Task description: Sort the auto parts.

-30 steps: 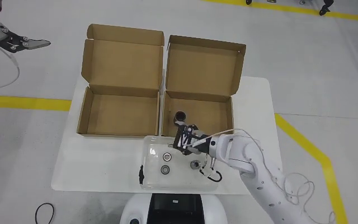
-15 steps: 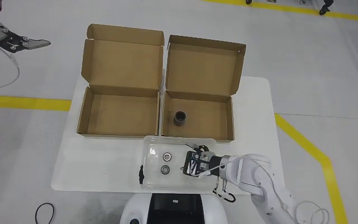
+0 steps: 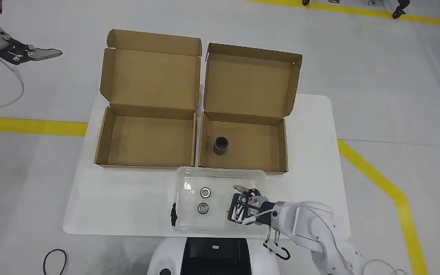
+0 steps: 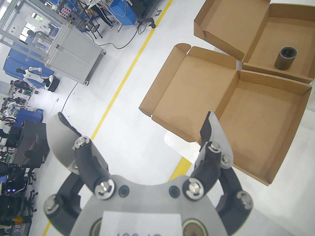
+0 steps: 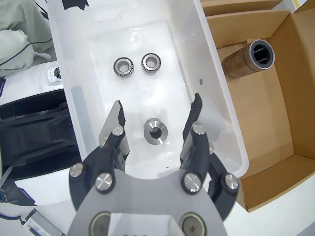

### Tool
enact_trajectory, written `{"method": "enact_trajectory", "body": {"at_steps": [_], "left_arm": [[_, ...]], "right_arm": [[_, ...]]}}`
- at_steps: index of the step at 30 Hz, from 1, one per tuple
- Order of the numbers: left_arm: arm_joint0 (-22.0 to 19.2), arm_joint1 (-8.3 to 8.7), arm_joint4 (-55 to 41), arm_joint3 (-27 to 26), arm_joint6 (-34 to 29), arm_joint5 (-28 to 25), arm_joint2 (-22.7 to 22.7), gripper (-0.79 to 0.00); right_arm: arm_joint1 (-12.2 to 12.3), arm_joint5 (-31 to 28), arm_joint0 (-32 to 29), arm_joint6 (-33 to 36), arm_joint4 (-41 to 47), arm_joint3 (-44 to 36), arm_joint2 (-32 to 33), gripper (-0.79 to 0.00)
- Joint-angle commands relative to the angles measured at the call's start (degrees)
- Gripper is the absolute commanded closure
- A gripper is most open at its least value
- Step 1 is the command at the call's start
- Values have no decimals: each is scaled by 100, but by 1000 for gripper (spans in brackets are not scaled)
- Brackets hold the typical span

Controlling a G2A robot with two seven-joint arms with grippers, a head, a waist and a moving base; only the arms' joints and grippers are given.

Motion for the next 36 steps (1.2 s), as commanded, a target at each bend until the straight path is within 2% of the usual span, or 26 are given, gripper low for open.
{"method": "enact_trajectory", "body": {"at_steps": [1,12,33,36], "left_arm": [[0,0,0,0,0,0,0,-785],[0,0,0,0,0,0,0,-785],[0,0,0,0,0,0,0,-785],[0,0,0,0,0,0,0,-785]], "right_arm": [[-1,54,31,129,-19,55,-61,-505],[-10,362,254,1017,65,320,-369,-526],[-49,657,772,1575,230,825,-865,-517],[-50,687,820,1590,218,900,-914,-480]]}}
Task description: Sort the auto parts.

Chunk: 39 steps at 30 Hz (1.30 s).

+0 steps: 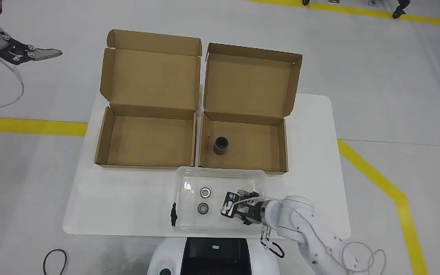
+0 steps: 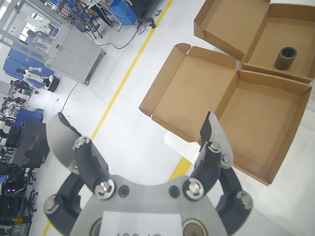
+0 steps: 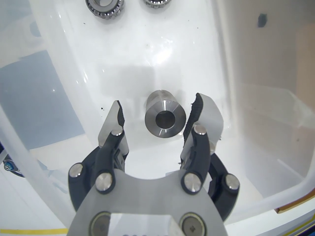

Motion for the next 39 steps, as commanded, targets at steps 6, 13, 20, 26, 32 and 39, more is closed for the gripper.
{"method": "enact_trajectory", "body": {"at_steps": [6,13,20,26,32,39], "left_arm": [[0,0,0,0,0,0,0,-785],[0,0,0,0,0,0,0,-785],[0,0,0,0,0,0,0,-785],[0,0,0,0,0,0,0,-785],[0,0,0,0,0,0,0,-785],[0,0,0,0,0,0,0,-785]], "right_arm": [[-2,35,95,62,27,89,-97,-135],[7,71,151,70,34,97,-159,0],[27,65,166,-302,18,-38,-156,0],[23,105,228,-507,54,-202,-206,0],[-18,97,456,-802,173,-312,-331,0],[-119,122,886,-1412,372,-134,-554,0]]}}
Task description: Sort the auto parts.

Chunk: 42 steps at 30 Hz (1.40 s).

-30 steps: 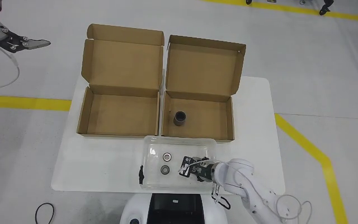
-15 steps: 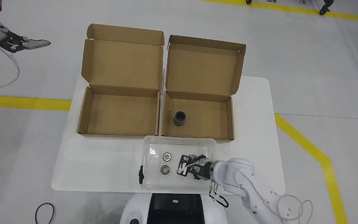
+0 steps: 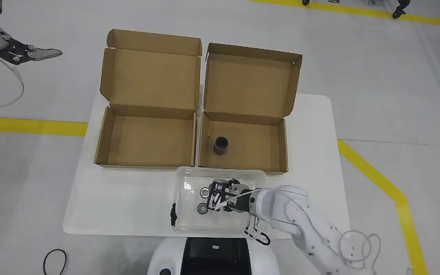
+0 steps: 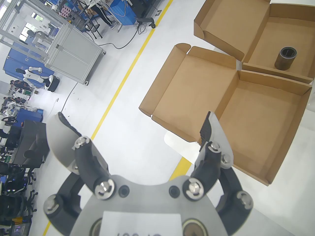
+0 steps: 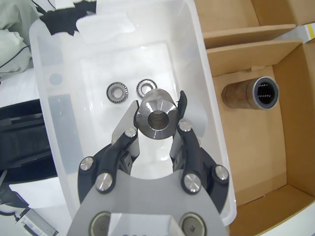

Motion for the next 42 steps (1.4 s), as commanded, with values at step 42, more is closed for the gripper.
{"method": "enact_trajectory", "body": {"at_steps": [42], "left_arm": [[0,0,0,0,0,0,0,-785]], "right_arm": [[-469,68,1897,-3307,1738,-5,350,0]]}}
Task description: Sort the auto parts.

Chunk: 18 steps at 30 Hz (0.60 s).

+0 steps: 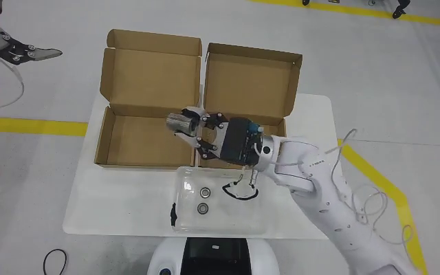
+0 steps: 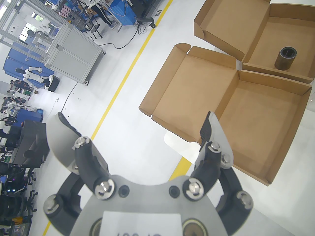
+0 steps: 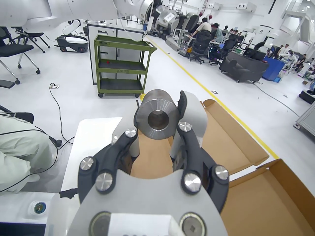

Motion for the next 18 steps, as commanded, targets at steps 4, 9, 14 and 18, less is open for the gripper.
{"method": "enact_trajectory", "body": {"at_steps": [4,9,14,18], "left_arm": [[0,0,0,0,0,0,0,-785],[0,0,0,0,0,0,0,-785],[0,0,0,0,0,0,0,-785],[0,0,0,0,0,0,0,-785]], "right_arm": [[-20,92,83,-167,107,-157,158,0],[-55,204,267,-160,175,-324,248,0],[-95,360,455,-68,233,-410,294,0],[-119,458,517,-142,288,-450,362,0]]}}
